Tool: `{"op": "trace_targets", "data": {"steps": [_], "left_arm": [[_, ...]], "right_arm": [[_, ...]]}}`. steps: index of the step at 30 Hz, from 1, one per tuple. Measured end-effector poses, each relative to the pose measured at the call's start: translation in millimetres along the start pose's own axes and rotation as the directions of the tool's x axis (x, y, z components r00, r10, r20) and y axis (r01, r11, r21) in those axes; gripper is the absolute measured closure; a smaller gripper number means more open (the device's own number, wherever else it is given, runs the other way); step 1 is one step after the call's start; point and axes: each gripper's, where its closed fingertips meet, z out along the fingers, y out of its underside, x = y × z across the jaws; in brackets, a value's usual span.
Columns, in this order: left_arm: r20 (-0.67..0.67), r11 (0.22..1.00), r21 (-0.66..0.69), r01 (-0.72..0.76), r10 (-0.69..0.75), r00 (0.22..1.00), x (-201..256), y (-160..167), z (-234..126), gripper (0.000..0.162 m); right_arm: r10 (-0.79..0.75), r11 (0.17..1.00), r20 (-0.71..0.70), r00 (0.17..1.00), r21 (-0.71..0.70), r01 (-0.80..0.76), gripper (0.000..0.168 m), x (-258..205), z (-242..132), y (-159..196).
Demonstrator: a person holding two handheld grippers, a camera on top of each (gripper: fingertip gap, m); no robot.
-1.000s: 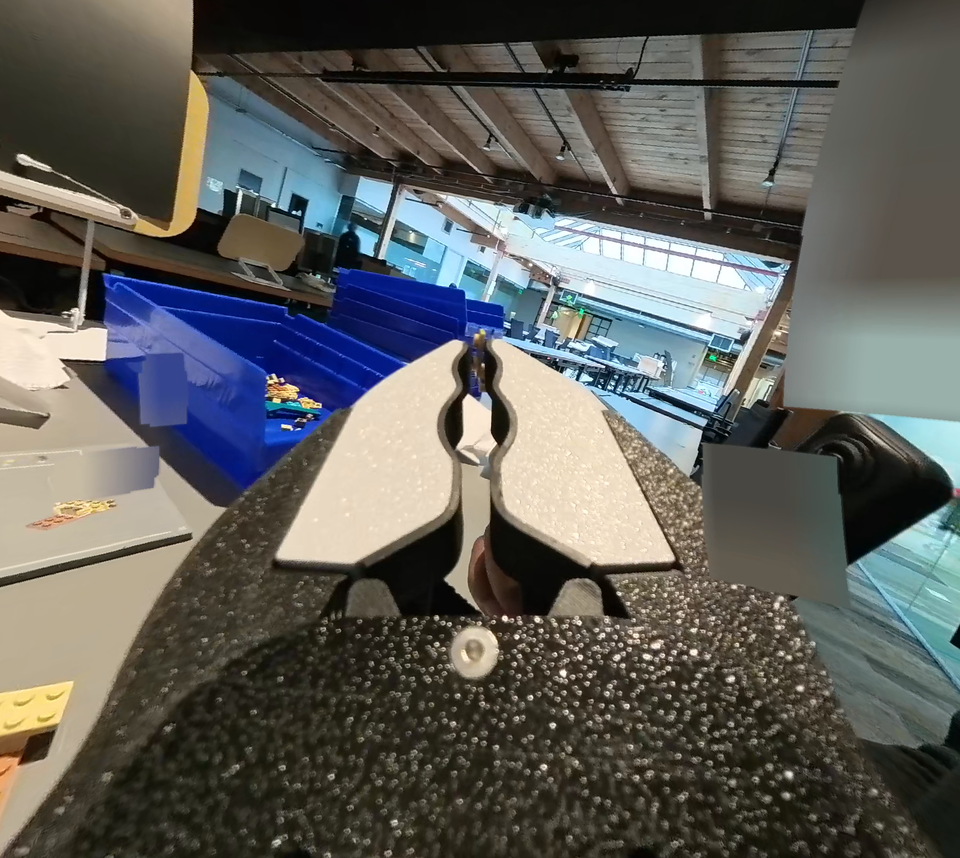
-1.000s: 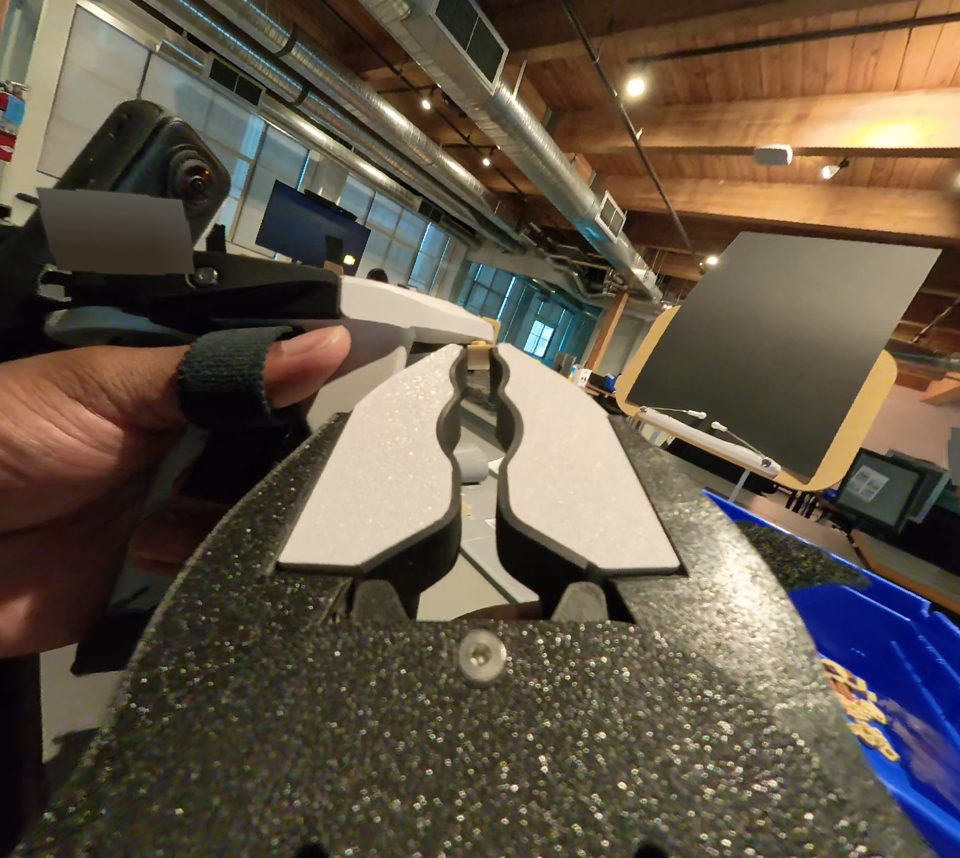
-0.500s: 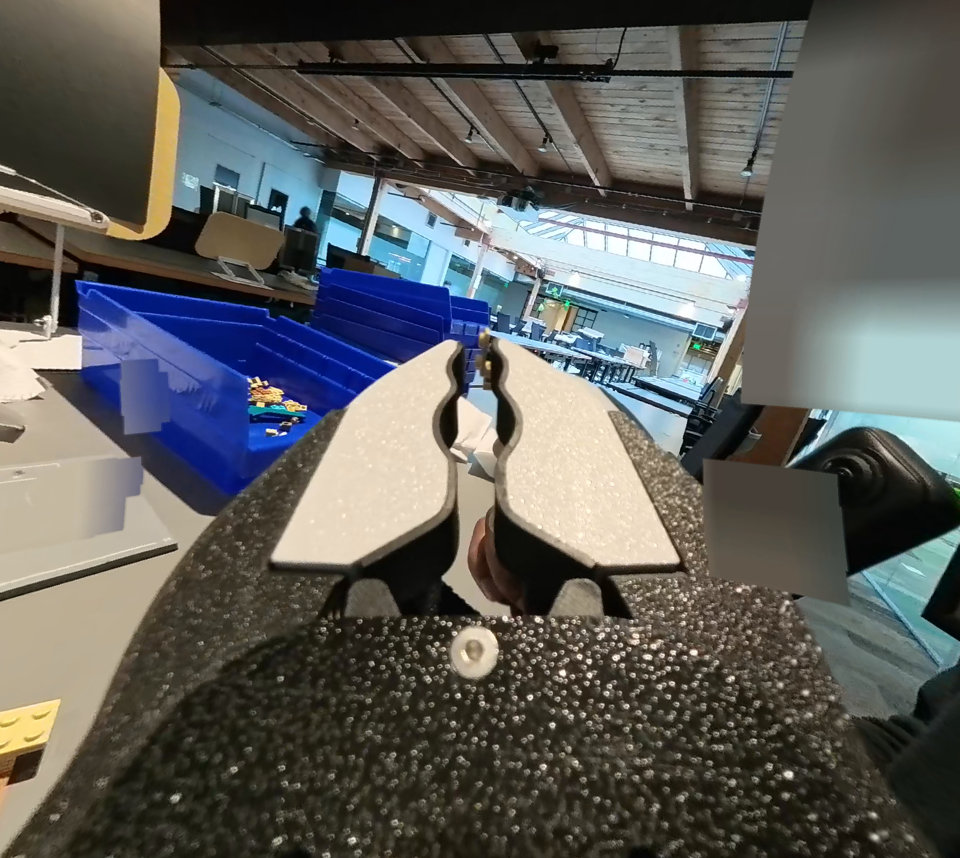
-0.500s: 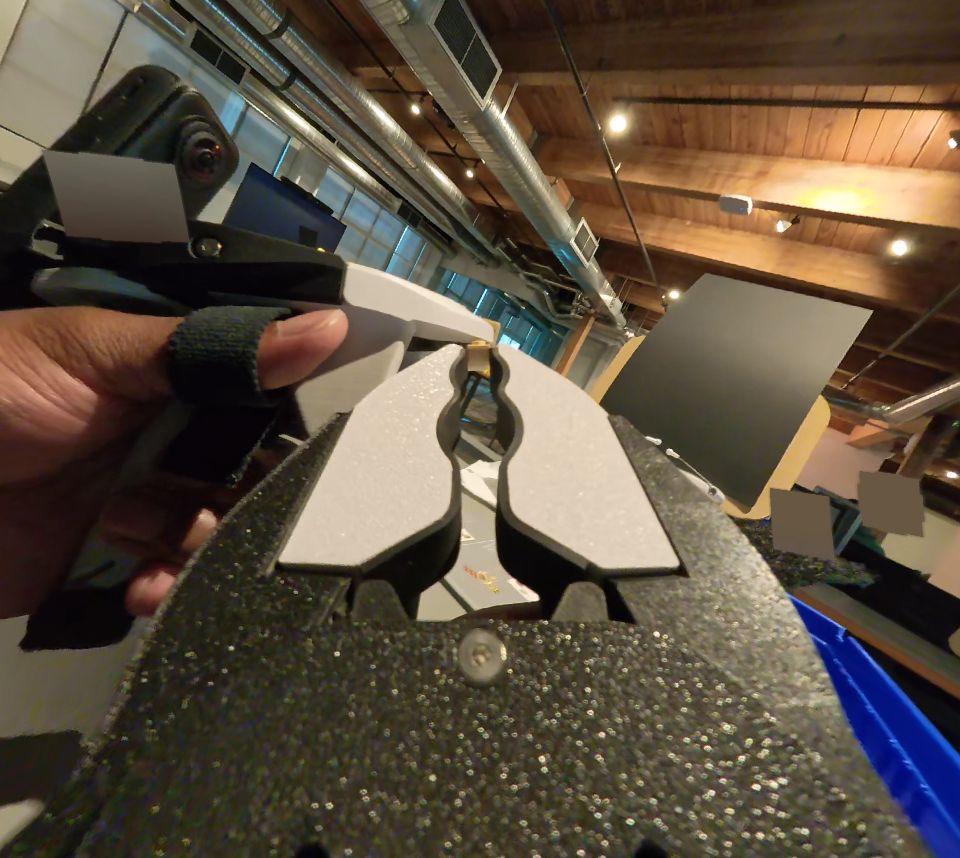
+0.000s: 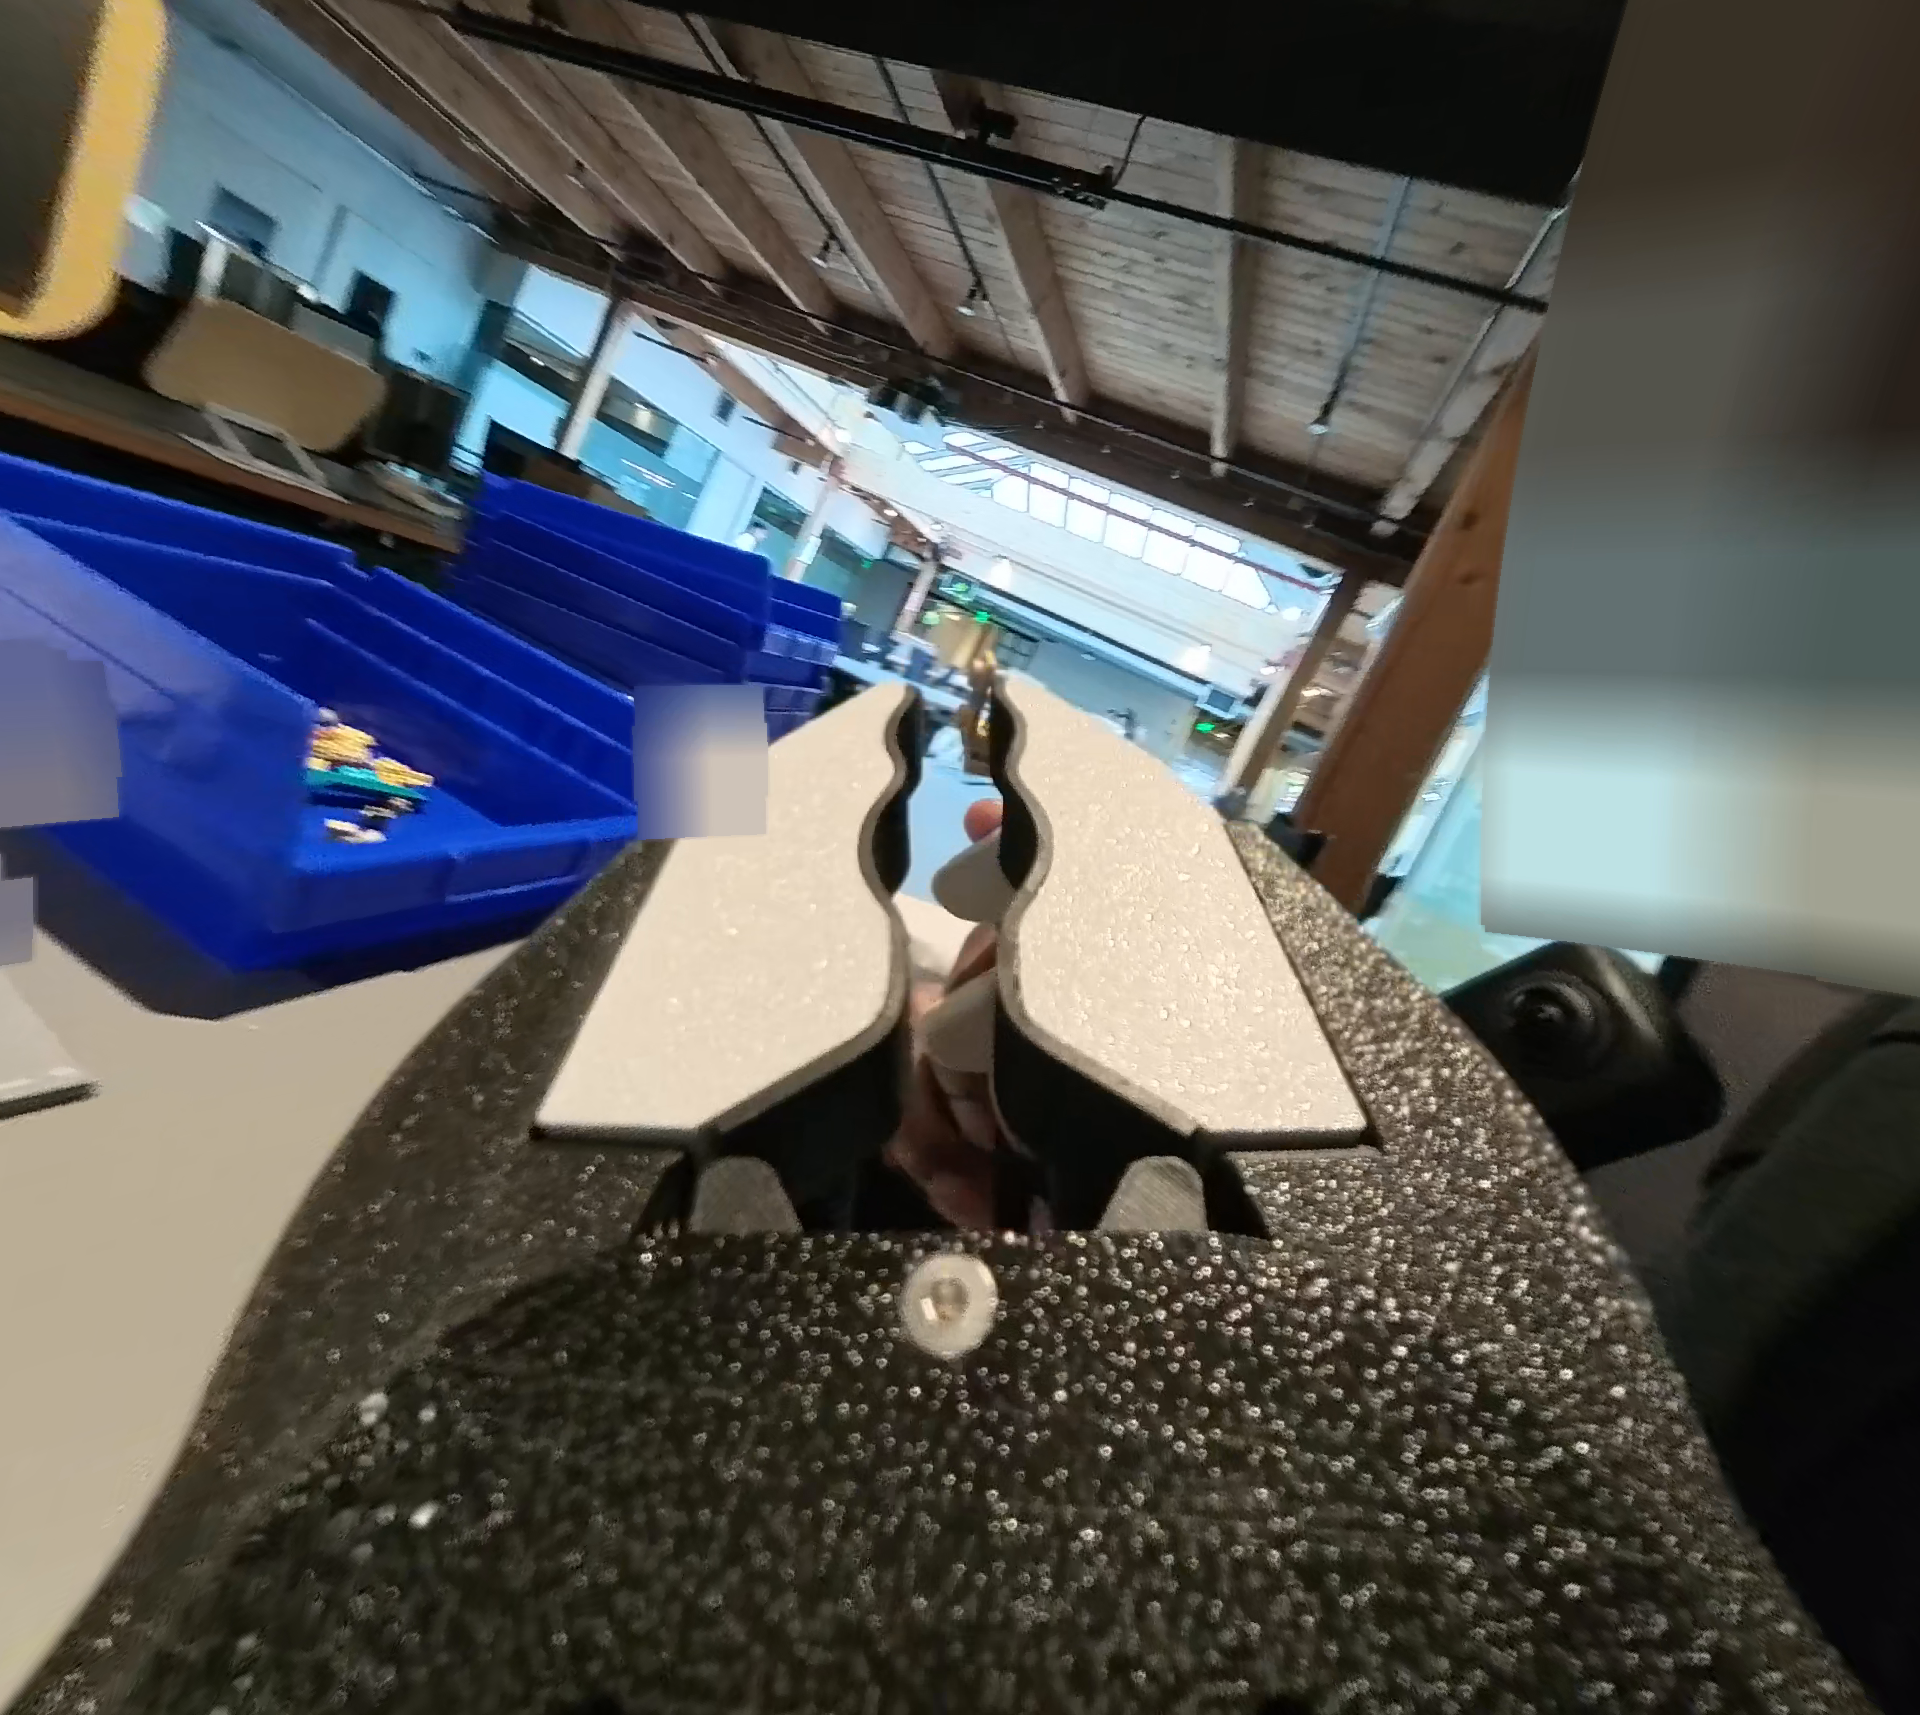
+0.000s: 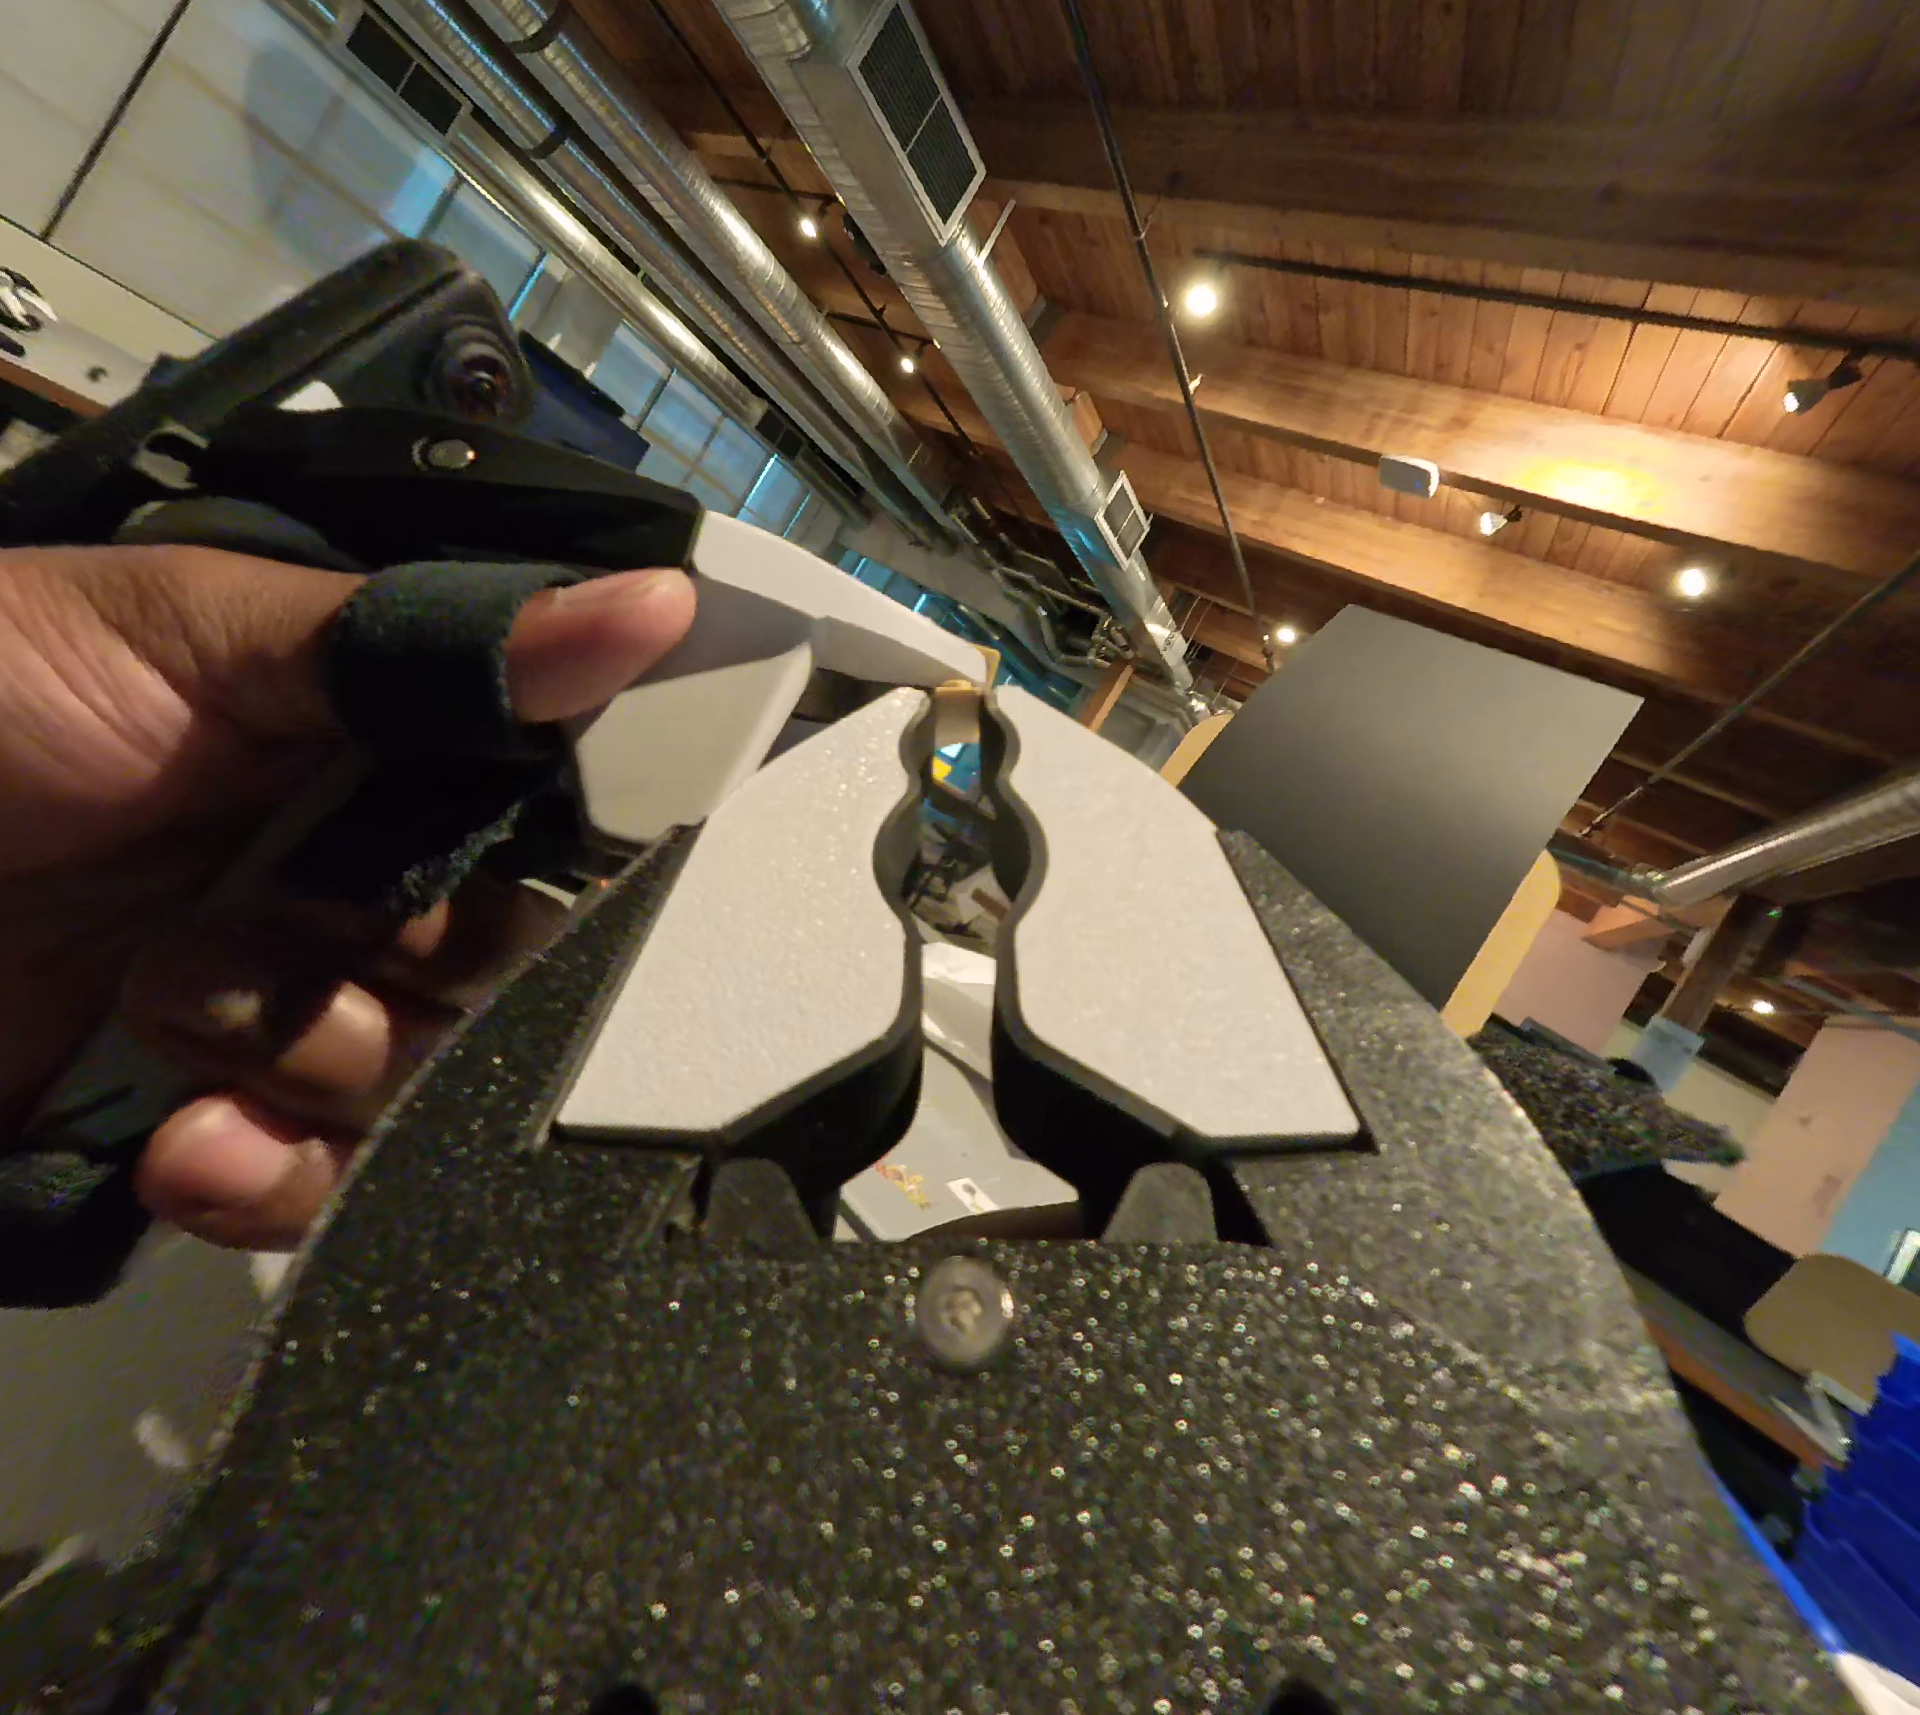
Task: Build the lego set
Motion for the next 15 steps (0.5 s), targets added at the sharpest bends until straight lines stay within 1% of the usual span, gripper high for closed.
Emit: {"op": "trace_targets", "data": {"steps": [7, 10, 15], "left_arm": [[-0.064, 0.991, -0.035, 0.128, -0.13, 0.989, 2.2, 1.4, 1.2, 0.151], [-0.096, 0.975, -0.056, 0.217, -0.221, 0.971, 1.5, 2.8, 1.2, 0.15], [-0.142, 0.942, -0.082, 0.325, -0.334, 0.932, 3.0, 3.2, 0.3, 0.15]], "right_arm": [[-0.053, 0.999, -0.016, 0.998, 0.002, 0.054, 0.161, 0.9, -1.0, -0.9], [-0.09, 0.996, -0.015, 0.996, -0.003, 0.09, 0.161, 0.7, -1.1, -0.4], [-0.153, 0.988, -0.012, 0.988, -0.005, 0.153, 0.161, -0.1, -1.3, -2.0]]}}
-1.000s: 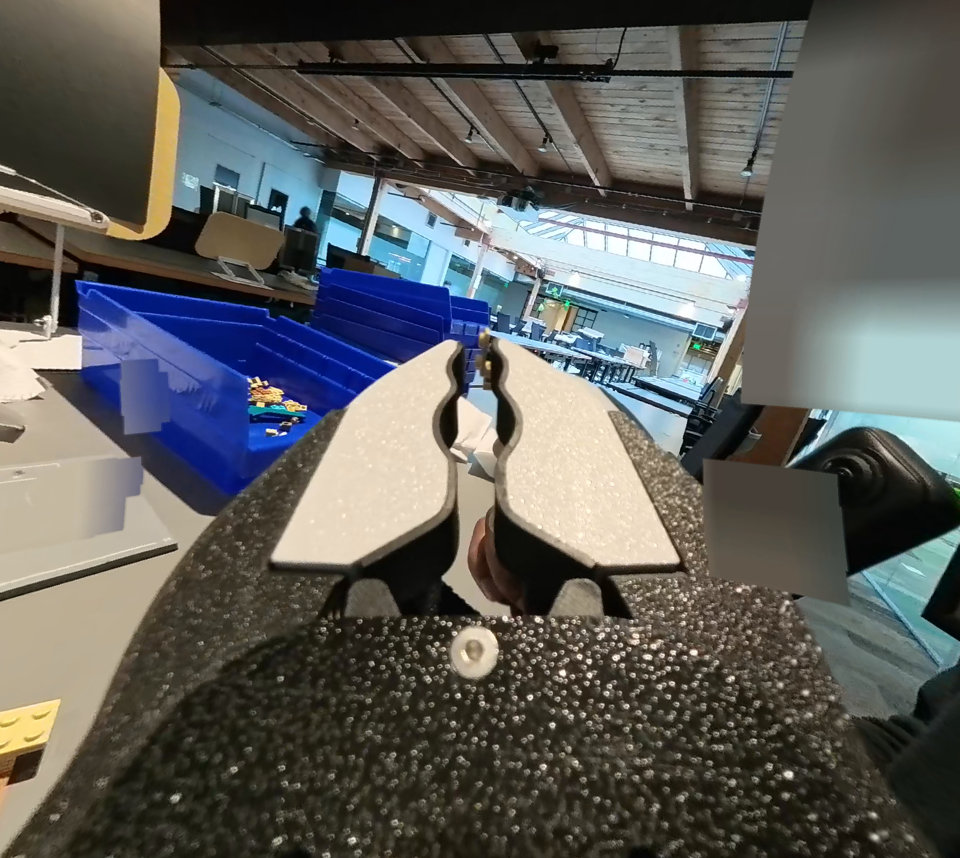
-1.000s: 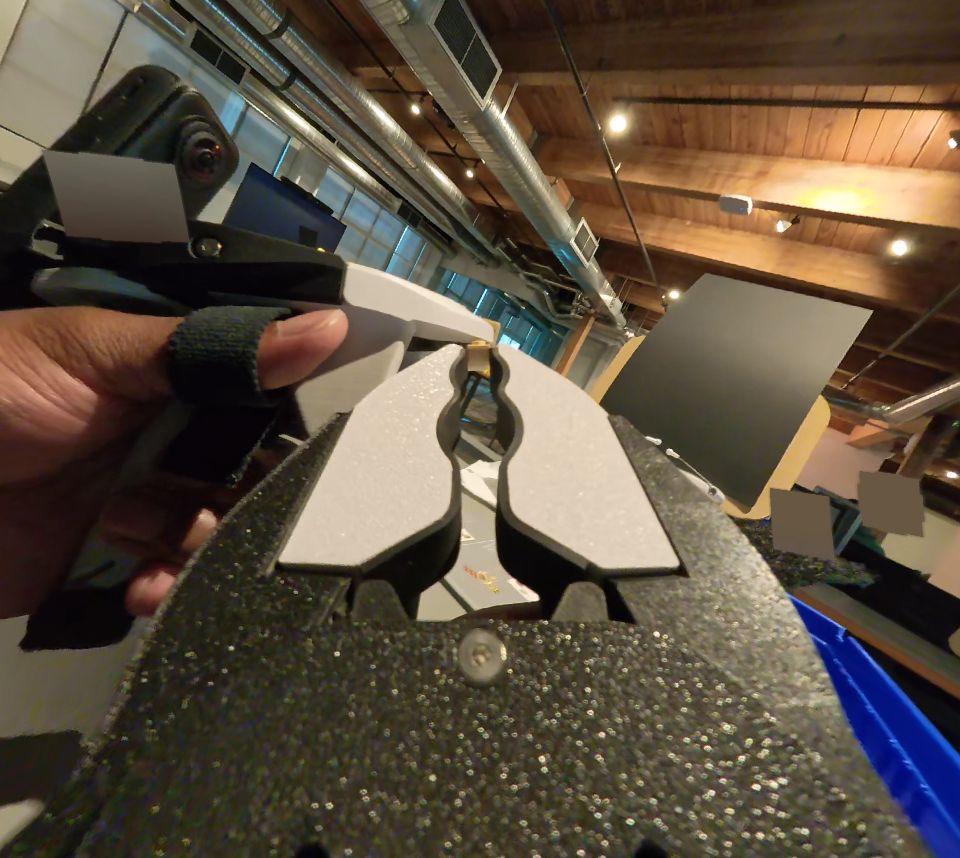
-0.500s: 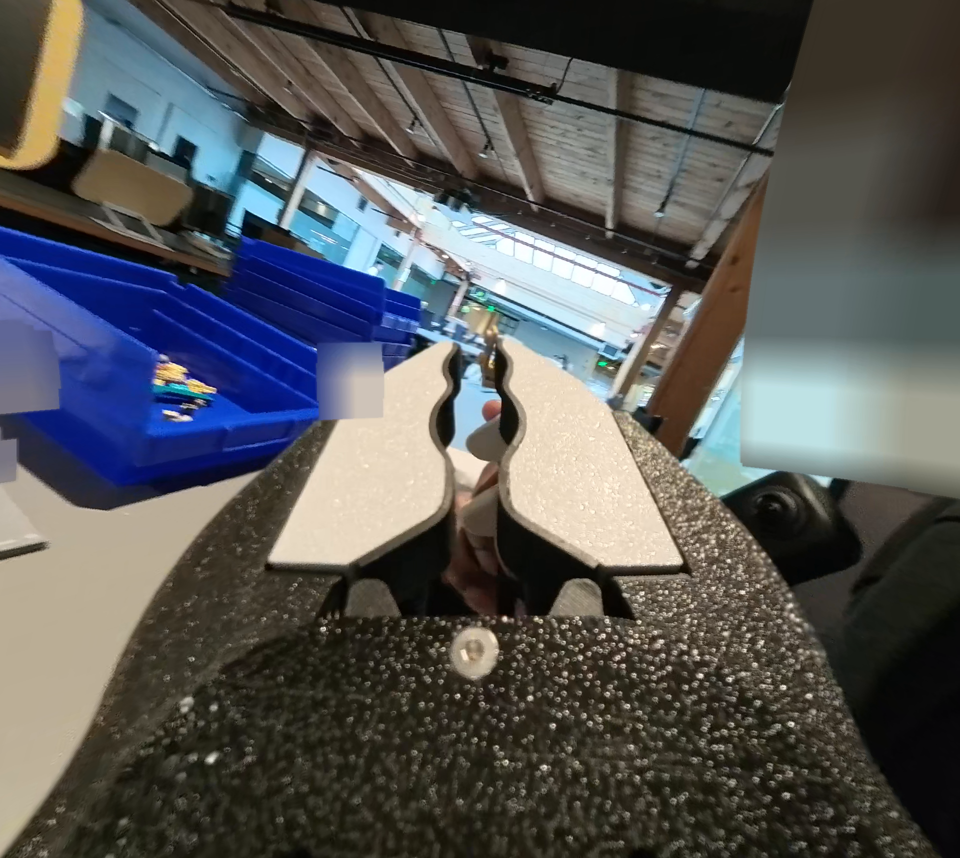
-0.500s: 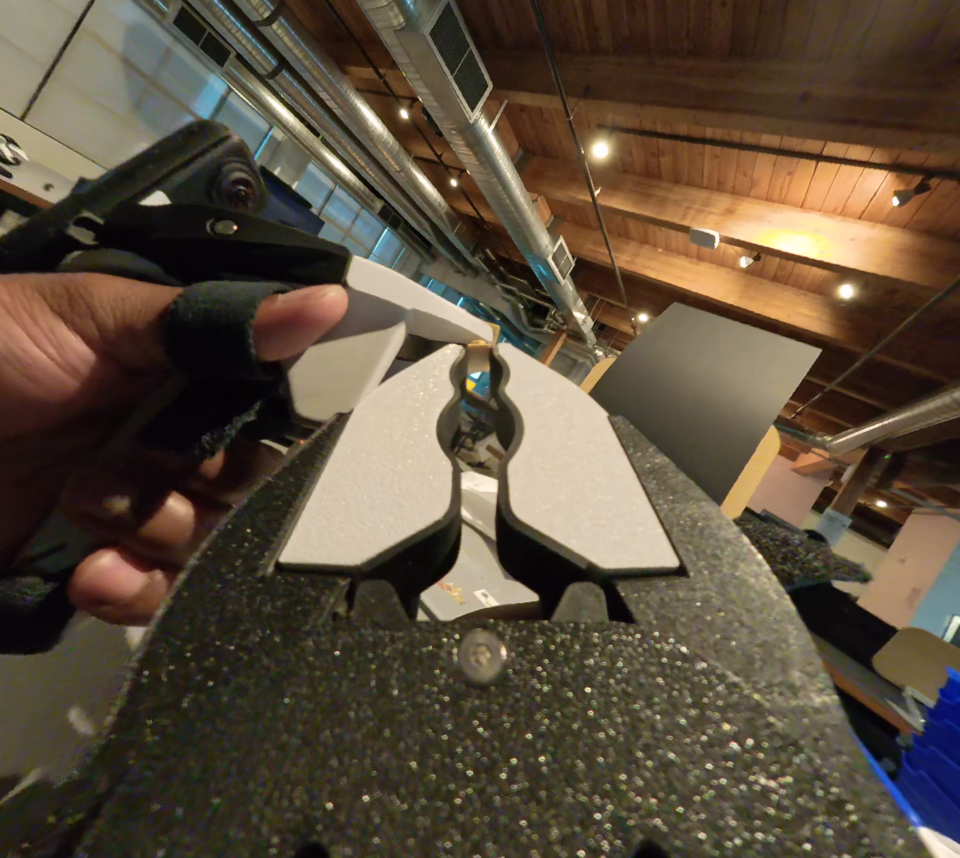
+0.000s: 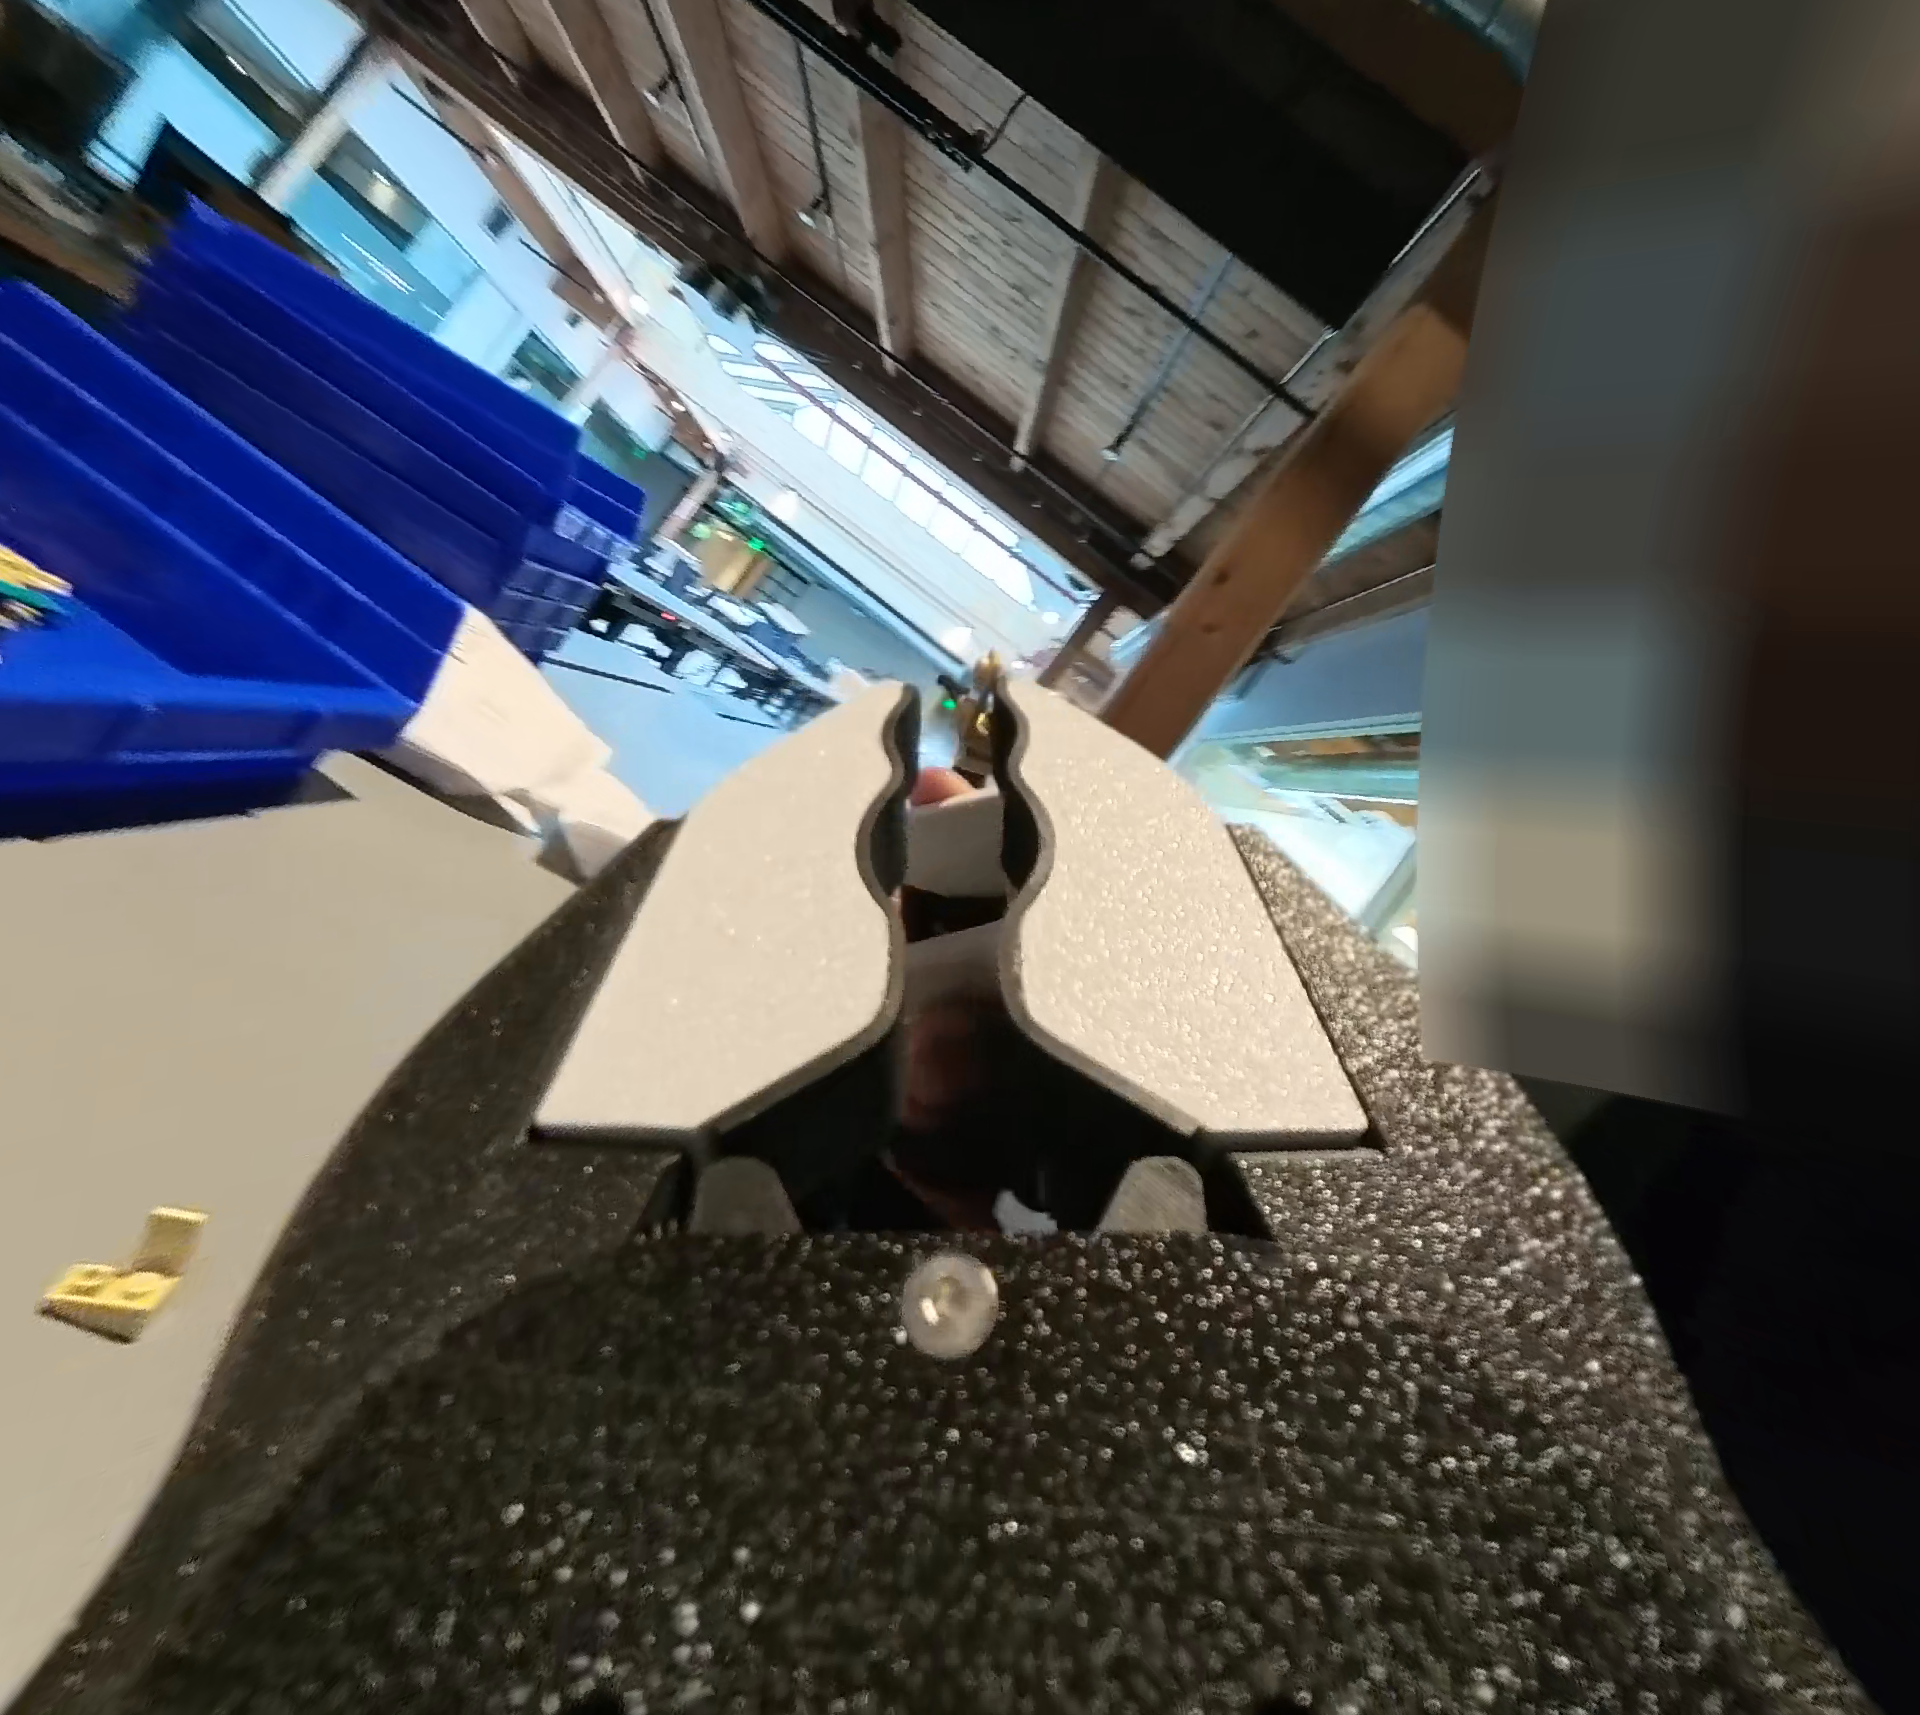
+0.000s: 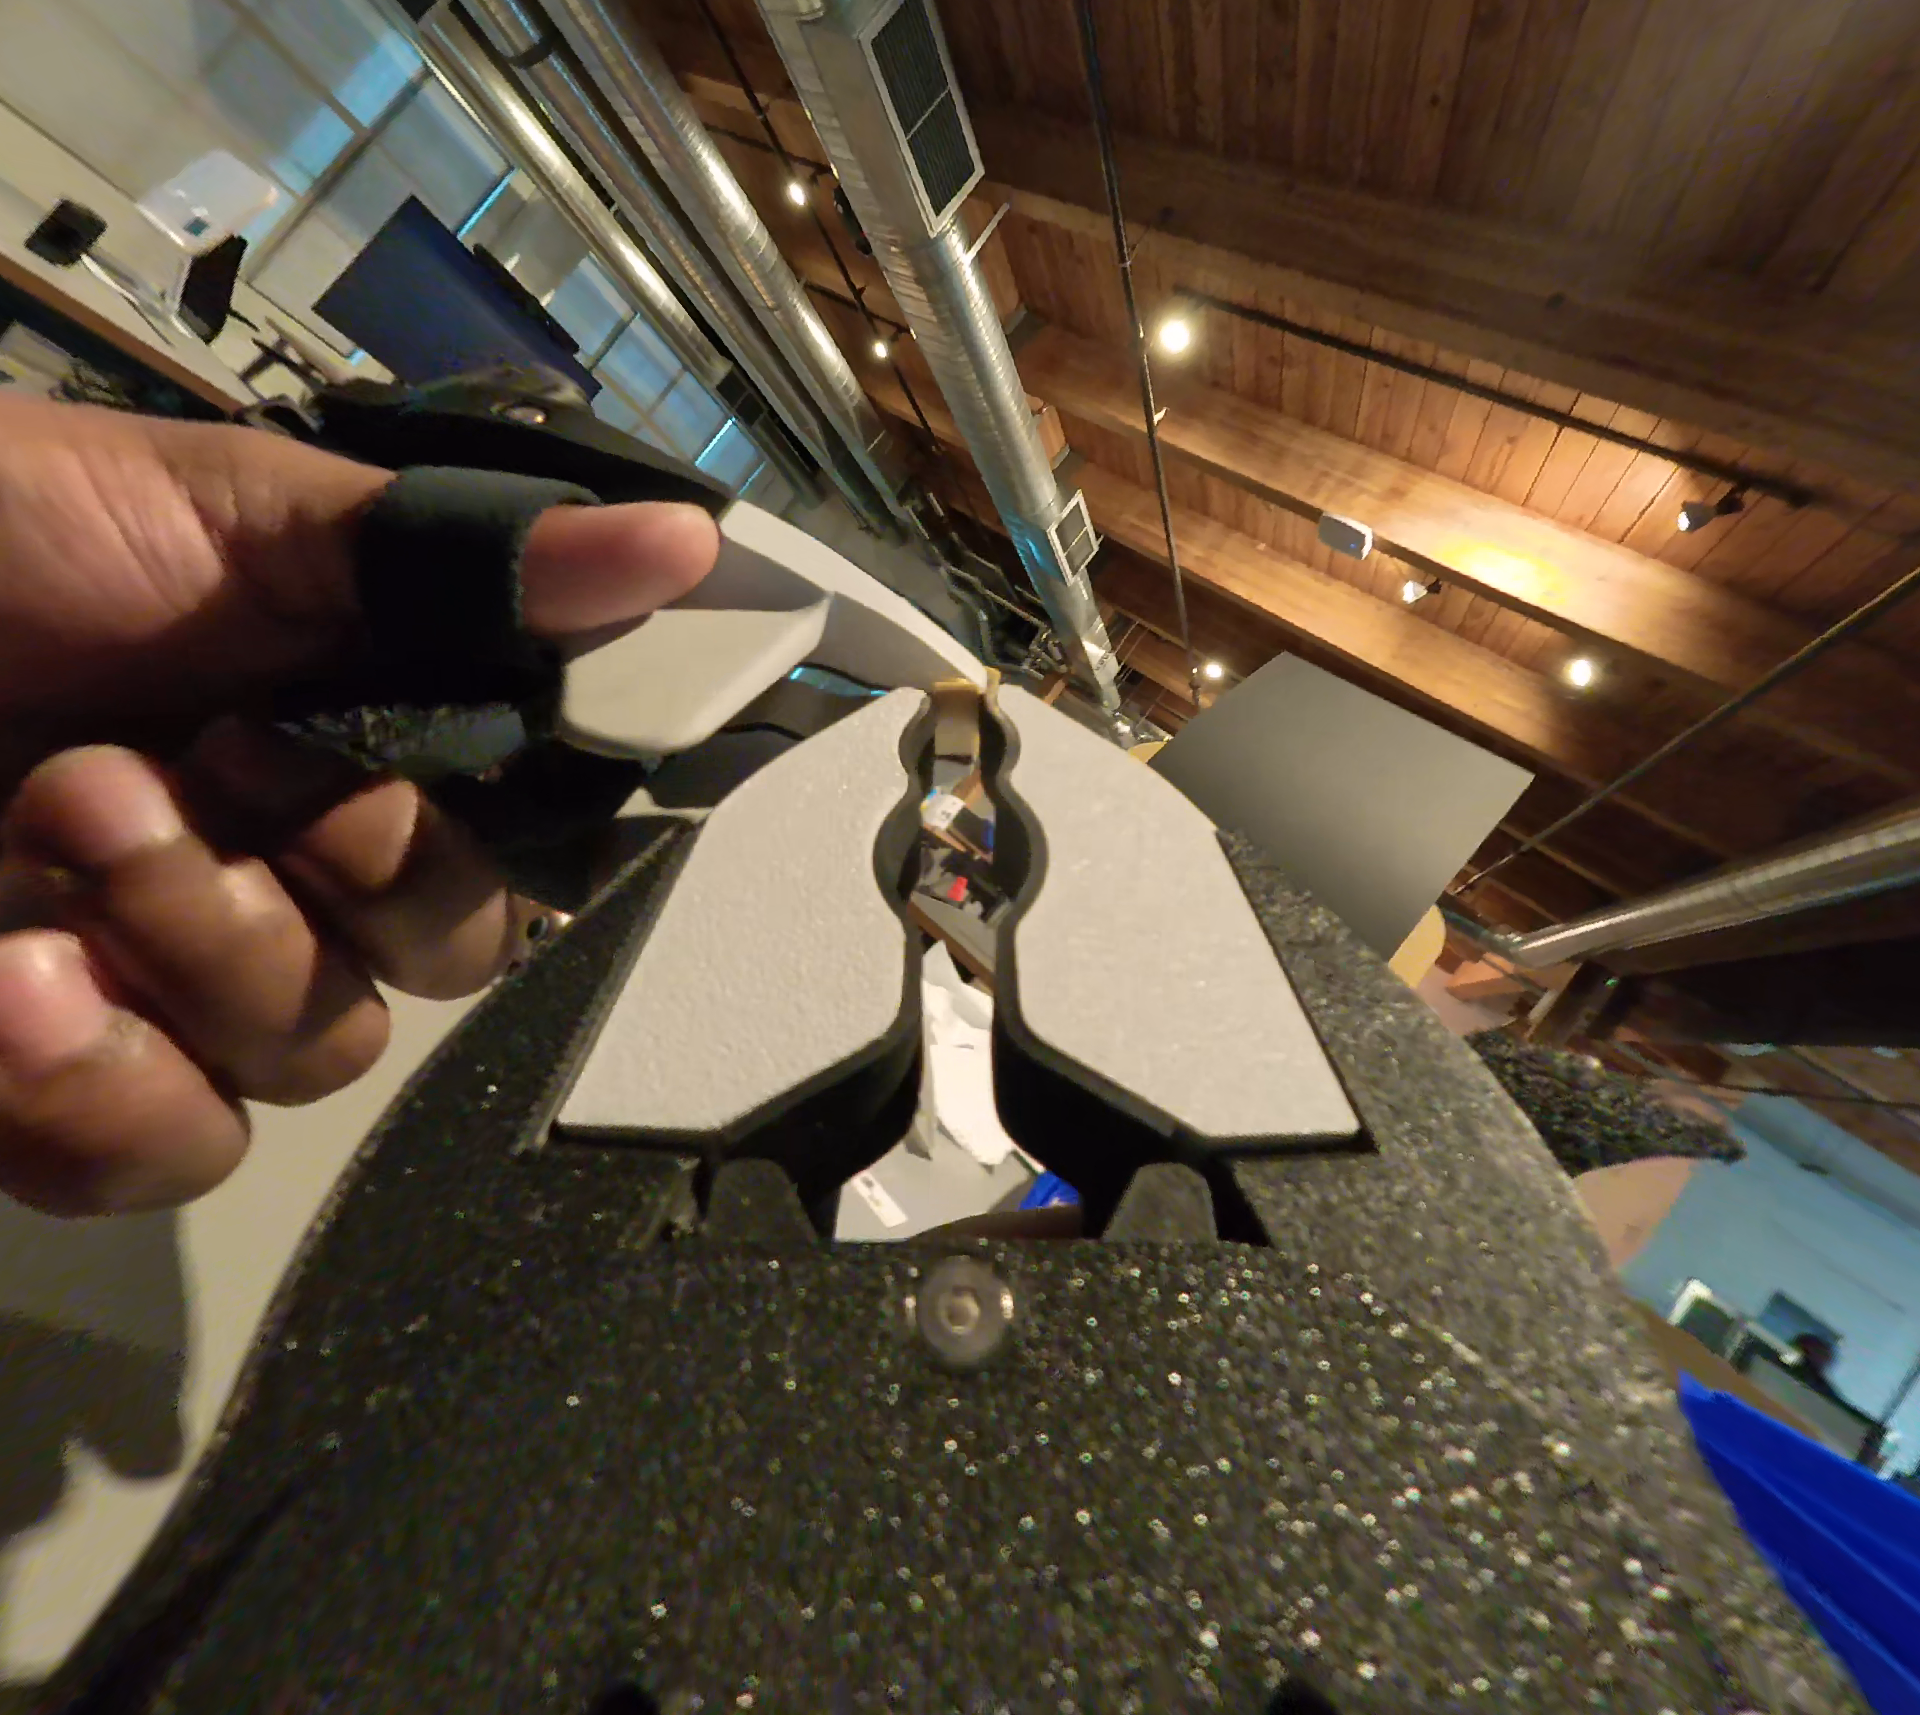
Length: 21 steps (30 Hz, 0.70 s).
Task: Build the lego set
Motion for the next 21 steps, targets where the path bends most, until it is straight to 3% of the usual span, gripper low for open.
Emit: {"op": "trace_targets", "data": {"steps": [21], "left_arm": [[-0.125, 0.972, -0.026, 0.232, -0.233, 0.964, 11, 3, 0, 0.146]], "right_arm": [[-0.158, 0.987, -0.03, 0.987, 0.008, 0.158, 0.161, 1, -1, -10]]}}
